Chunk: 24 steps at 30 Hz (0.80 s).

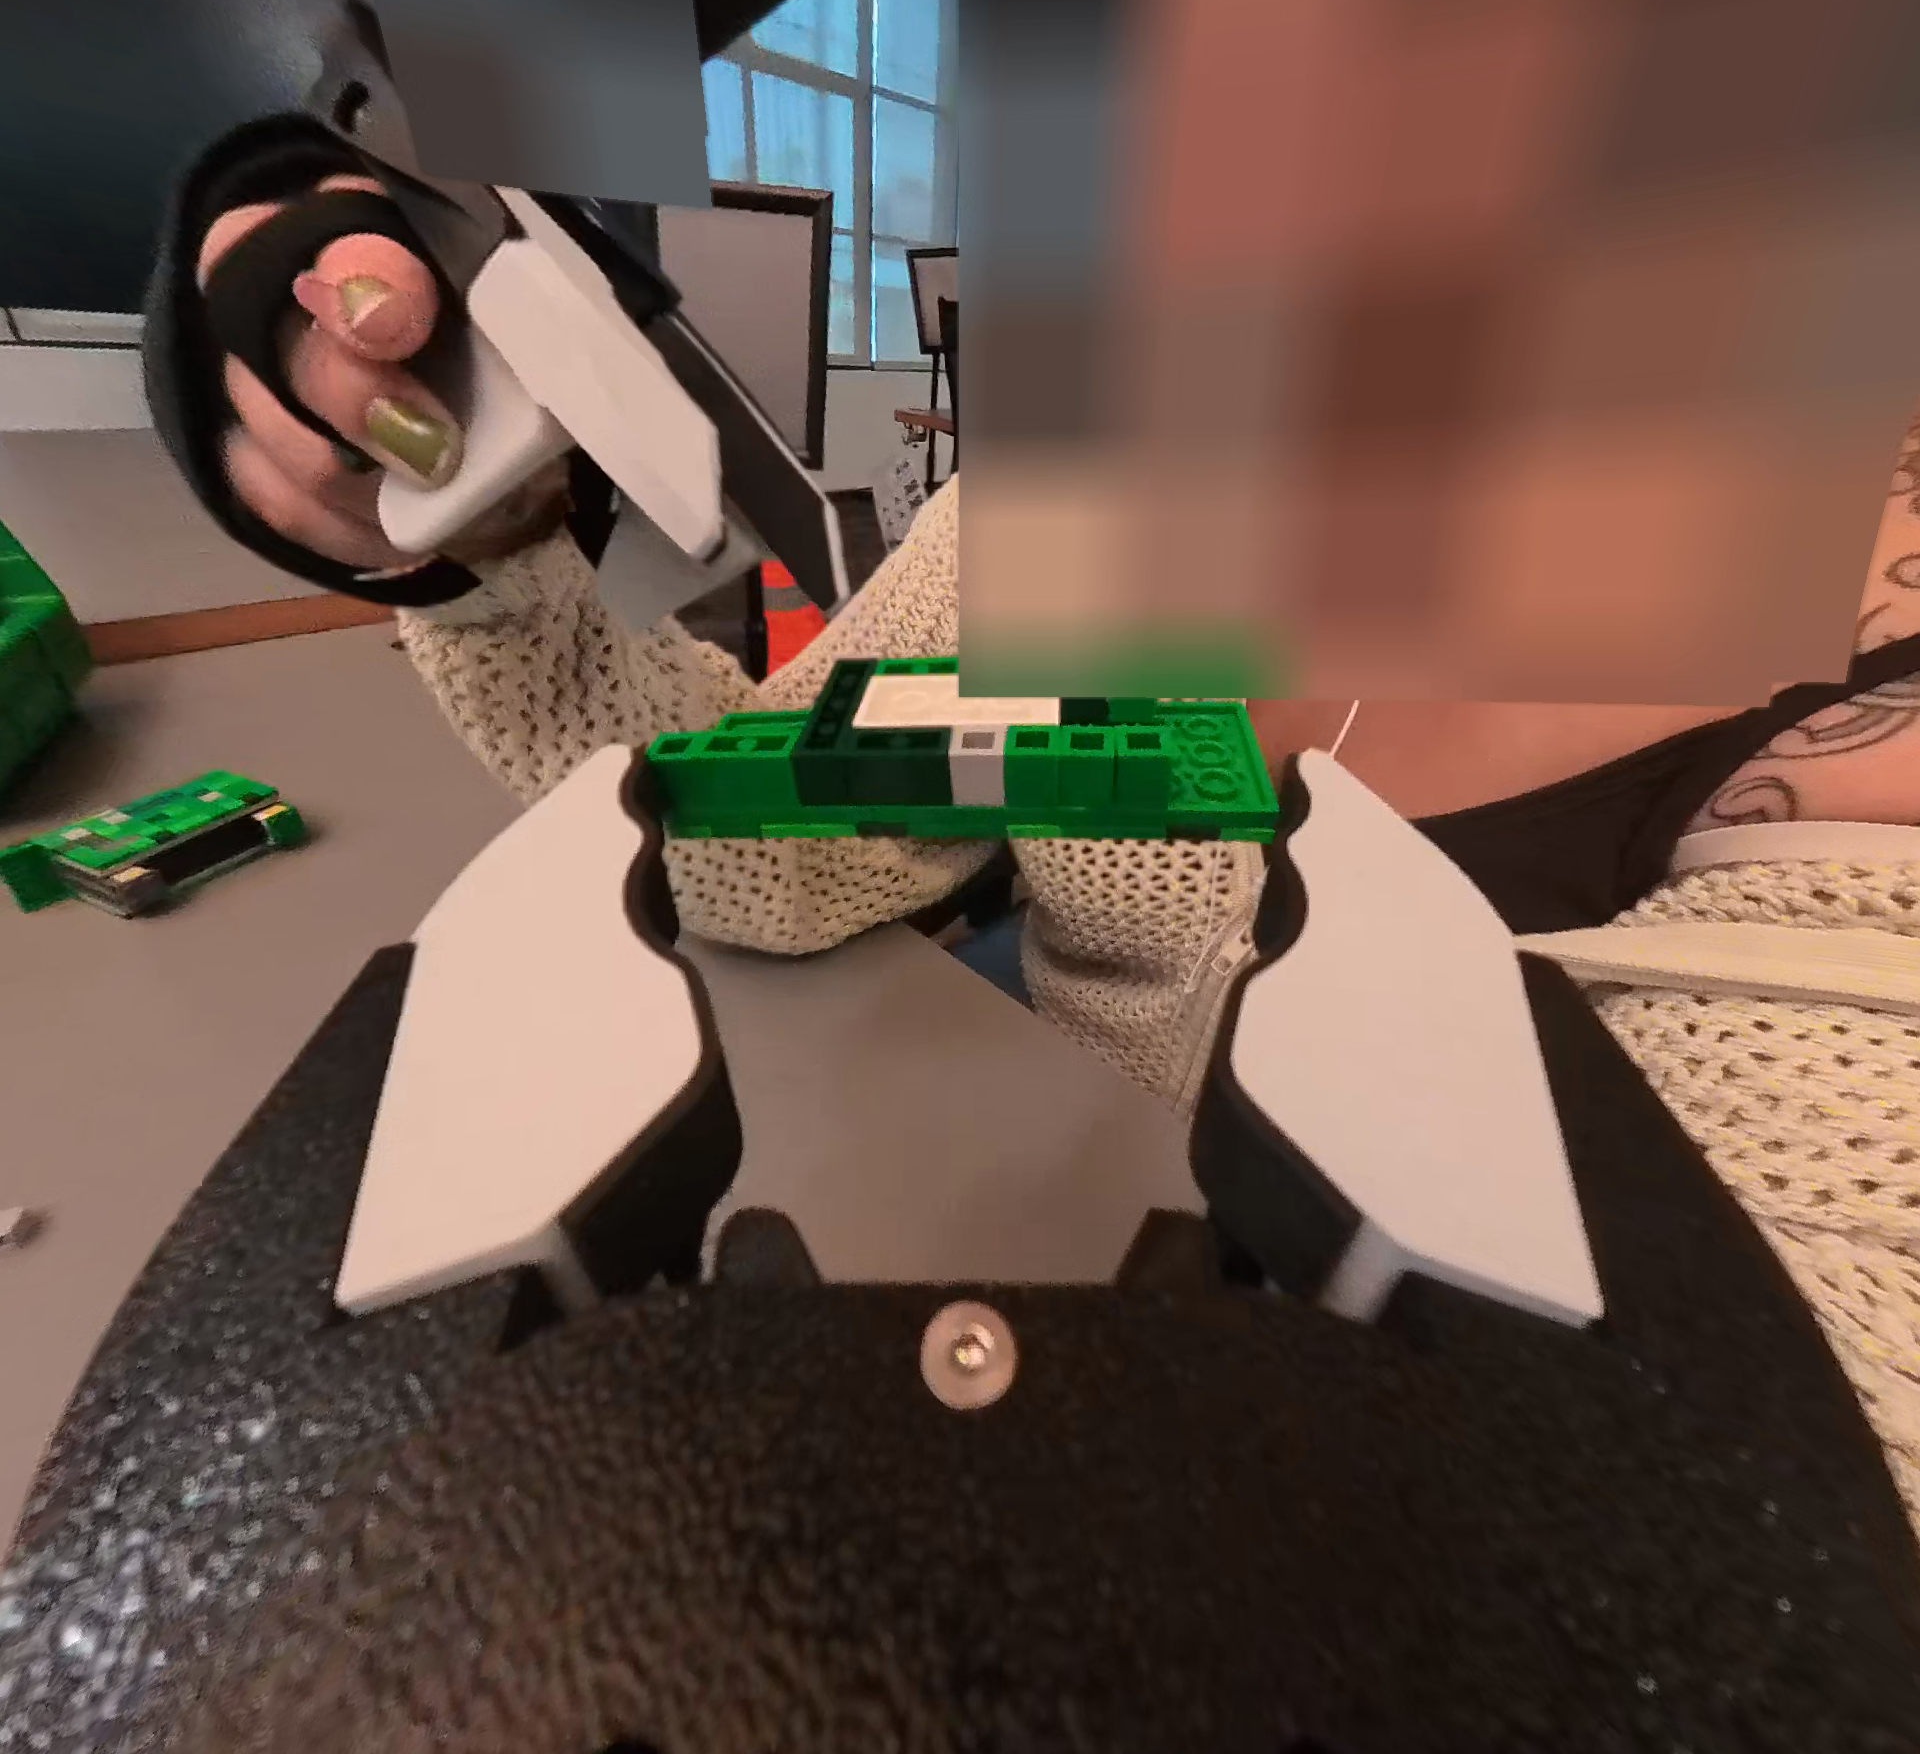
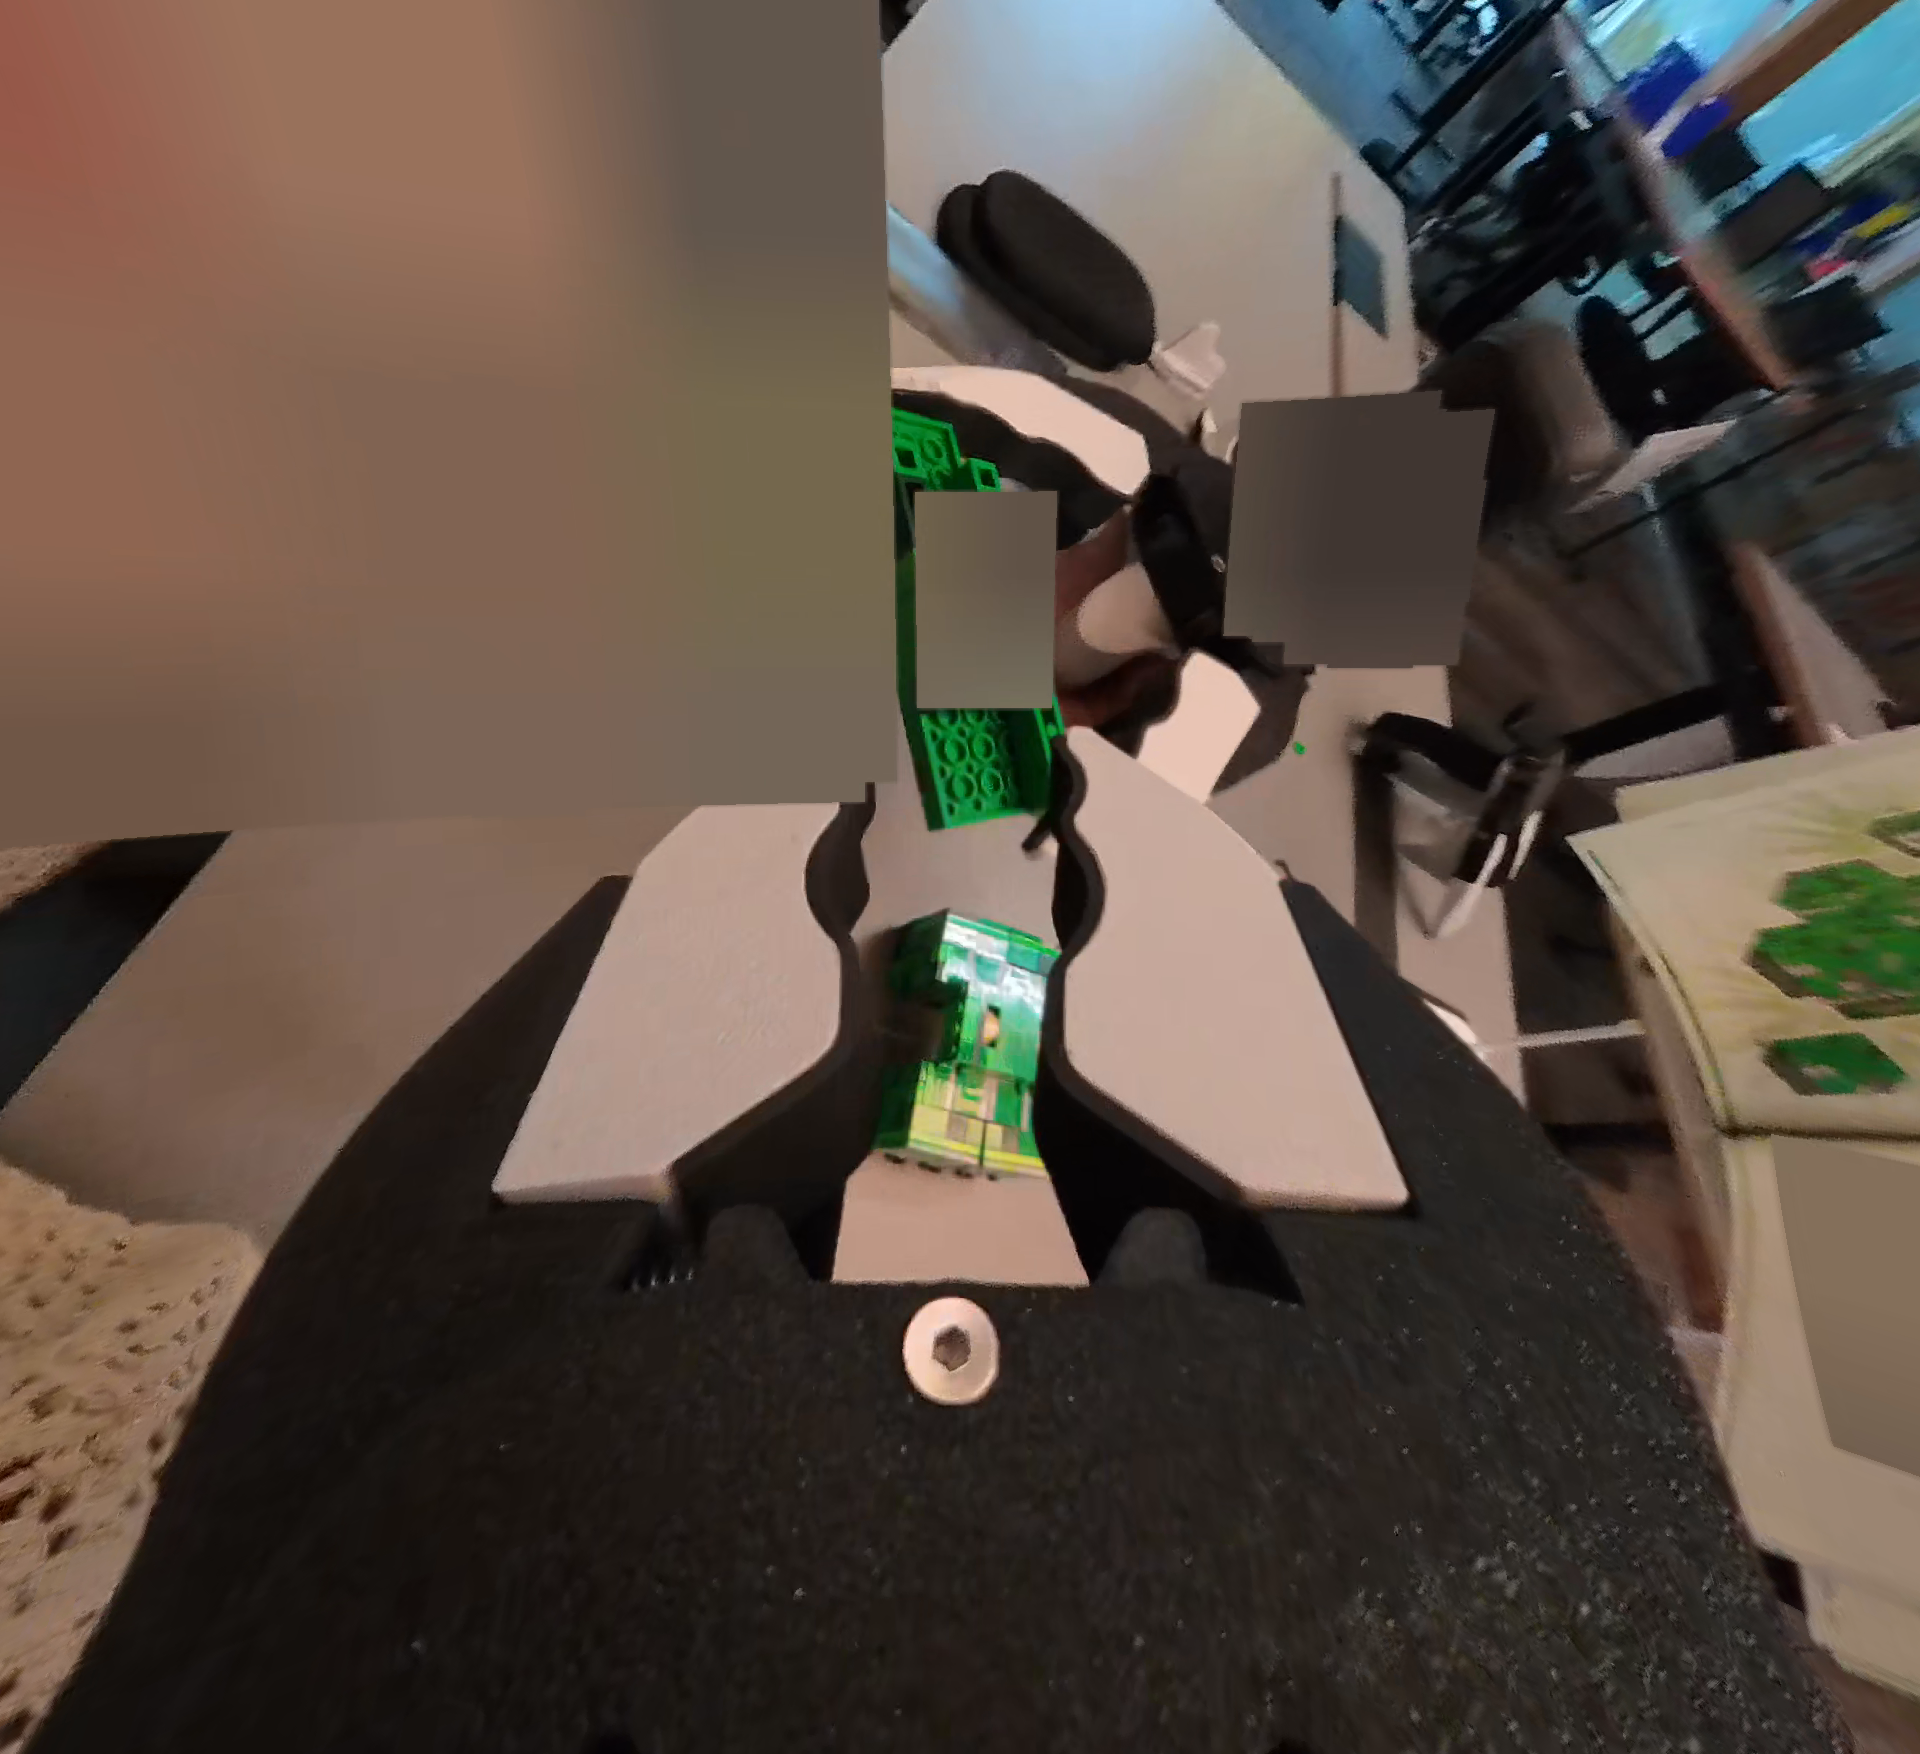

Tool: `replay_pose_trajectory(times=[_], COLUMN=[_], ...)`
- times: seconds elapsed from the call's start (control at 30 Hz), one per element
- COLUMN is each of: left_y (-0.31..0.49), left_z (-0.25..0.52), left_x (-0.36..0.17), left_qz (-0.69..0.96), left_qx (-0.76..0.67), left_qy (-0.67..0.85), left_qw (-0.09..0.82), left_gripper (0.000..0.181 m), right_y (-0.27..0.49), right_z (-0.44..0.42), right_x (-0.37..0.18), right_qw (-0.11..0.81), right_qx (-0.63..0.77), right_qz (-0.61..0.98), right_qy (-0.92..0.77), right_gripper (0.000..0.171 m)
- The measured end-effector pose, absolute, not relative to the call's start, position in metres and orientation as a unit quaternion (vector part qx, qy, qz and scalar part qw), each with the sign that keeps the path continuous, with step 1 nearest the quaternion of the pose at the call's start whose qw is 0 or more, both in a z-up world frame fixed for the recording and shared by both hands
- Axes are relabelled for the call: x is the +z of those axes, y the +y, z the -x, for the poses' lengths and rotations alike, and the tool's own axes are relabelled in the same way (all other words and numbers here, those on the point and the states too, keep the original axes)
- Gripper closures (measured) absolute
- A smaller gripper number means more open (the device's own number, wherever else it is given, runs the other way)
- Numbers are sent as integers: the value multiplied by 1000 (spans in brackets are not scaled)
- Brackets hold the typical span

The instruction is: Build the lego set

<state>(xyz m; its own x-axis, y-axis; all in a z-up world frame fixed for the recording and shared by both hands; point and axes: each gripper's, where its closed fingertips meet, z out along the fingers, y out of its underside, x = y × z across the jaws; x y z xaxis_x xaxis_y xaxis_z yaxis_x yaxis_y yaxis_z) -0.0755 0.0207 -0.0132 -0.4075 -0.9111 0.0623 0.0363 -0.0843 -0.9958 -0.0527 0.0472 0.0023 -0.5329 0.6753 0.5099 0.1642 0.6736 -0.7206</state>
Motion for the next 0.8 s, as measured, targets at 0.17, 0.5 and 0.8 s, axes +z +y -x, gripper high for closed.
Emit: replay_pose_trajectory(times=[0.17,0.5,0.8], left_y=[21,27,22], left_z=[83,94,92], left_x=[-10,-12,-17], left_qz=[400,422,439], left_qx=[-606,-589,-568], left_qy=[561,551,568], left_qw=[397,414,404], left_gripper=[71,71,71], right_y=[55,82,84], right_z=[45,58,91], right_x=[12,-93,-211], right_qw=[429,323,303], right_qx=[312,245,263], right_qz=[276,487,597], right_qy=[-802,-774,-695], right_gripper=[145,150,146])
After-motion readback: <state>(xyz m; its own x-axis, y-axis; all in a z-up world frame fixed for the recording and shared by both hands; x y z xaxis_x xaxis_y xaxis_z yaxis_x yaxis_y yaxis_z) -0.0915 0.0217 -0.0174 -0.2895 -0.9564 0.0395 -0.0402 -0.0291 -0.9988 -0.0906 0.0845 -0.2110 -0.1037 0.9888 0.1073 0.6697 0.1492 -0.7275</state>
